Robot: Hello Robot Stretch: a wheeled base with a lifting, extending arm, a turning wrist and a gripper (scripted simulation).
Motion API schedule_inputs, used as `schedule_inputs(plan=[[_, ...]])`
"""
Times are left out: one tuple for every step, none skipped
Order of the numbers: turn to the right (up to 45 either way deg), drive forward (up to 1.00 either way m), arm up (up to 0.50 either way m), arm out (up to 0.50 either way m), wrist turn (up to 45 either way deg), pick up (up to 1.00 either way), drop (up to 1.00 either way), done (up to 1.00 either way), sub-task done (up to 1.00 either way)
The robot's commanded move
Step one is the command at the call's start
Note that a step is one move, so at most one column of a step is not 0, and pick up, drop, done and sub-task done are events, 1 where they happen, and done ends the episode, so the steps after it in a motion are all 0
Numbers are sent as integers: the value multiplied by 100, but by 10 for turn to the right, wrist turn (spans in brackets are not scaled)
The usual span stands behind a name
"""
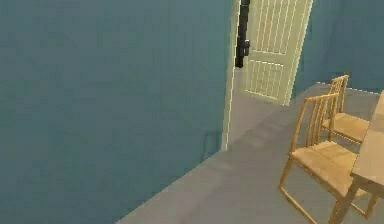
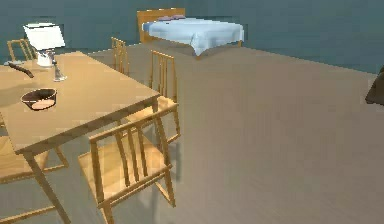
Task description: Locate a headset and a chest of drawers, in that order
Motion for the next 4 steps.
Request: schedule_inputs(plan=[[180,0,0,0,0,0,0,0,0],[0,5,0,0,0,0,0,0,0],[450,0,0,0,0,0,0,0,0],[450,0,0,0,0,0,0,0,0]])
